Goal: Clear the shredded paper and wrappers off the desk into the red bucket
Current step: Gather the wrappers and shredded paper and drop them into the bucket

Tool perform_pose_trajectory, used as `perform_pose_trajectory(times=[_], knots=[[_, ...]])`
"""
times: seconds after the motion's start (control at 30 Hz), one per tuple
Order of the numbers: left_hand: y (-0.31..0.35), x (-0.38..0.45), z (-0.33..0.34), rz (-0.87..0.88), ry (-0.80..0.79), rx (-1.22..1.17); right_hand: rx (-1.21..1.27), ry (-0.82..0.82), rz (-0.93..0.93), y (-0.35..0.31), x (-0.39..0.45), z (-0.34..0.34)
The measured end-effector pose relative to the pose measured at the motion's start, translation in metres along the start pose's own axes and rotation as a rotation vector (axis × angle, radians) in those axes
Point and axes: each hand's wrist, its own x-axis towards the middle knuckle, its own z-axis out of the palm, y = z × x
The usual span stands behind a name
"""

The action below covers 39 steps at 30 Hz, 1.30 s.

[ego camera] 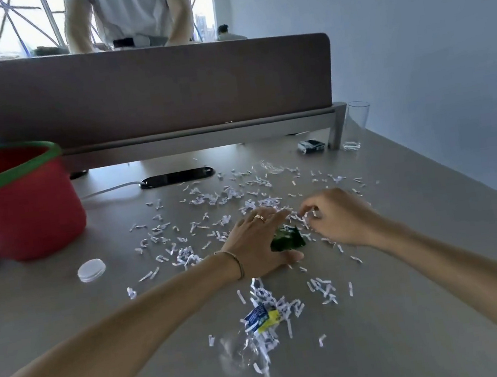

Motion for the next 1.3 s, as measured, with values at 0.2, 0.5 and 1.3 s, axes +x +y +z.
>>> perform_pose_trajectory(times=[0.2,0.5,1.3], knots=[[0.004,0.004,0.005,0.013,0.120,-0.102,-0.015,0.062,-0.013,0.006,-0.022,0.004],[-0.013,-0.020,-0.023,-0.114,0.212,-0.187,0.114,0.027,-0.248,-0.055,-0.055,0.025],[-0.056,-0.095,-0.041,-0.320,0.404,-0.101,-0.112,-0.149,-0.103,-0.066,0.005,0.096]])
